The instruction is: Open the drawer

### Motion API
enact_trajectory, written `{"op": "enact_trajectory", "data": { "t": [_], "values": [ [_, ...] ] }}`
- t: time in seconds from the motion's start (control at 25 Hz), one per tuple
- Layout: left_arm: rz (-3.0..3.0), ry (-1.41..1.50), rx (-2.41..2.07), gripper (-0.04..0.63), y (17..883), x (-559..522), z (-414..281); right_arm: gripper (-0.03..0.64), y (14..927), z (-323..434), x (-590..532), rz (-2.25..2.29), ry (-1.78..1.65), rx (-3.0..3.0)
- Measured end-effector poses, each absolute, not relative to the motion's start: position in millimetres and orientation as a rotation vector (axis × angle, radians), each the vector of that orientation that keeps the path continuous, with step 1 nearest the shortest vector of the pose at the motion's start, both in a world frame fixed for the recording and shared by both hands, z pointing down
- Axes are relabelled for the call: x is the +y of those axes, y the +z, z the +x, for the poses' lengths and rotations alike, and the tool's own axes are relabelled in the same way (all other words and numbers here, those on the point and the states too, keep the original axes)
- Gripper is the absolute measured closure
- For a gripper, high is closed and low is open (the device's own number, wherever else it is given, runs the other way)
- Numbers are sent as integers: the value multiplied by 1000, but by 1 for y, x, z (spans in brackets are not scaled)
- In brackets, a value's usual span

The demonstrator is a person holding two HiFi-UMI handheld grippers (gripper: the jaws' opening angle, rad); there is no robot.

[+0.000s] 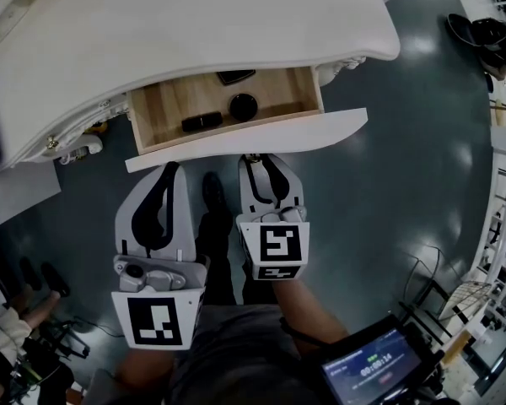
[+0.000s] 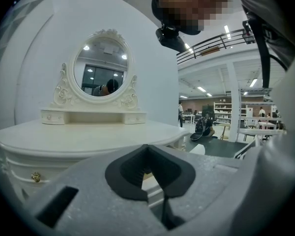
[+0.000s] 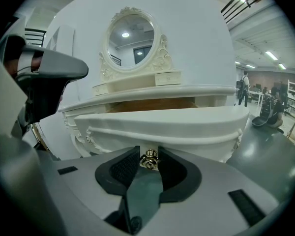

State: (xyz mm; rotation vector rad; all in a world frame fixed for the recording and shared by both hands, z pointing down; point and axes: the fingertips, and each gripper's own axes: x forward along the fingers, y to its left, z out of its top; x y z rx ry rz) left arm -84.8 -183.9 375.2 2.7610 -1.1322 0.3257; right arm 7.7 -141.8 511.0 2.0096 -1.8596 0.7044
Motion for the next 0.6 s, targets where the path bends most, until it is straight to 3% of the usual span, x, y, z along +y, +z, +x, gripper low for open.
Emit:
{"op": "enact_trajectory", "data": {
  "t": [0.6],
  "values": [
    [2775,328,-1131,584,367,-162,-82,502,512,10,-118,2005,707,-1853]
  ]
}}
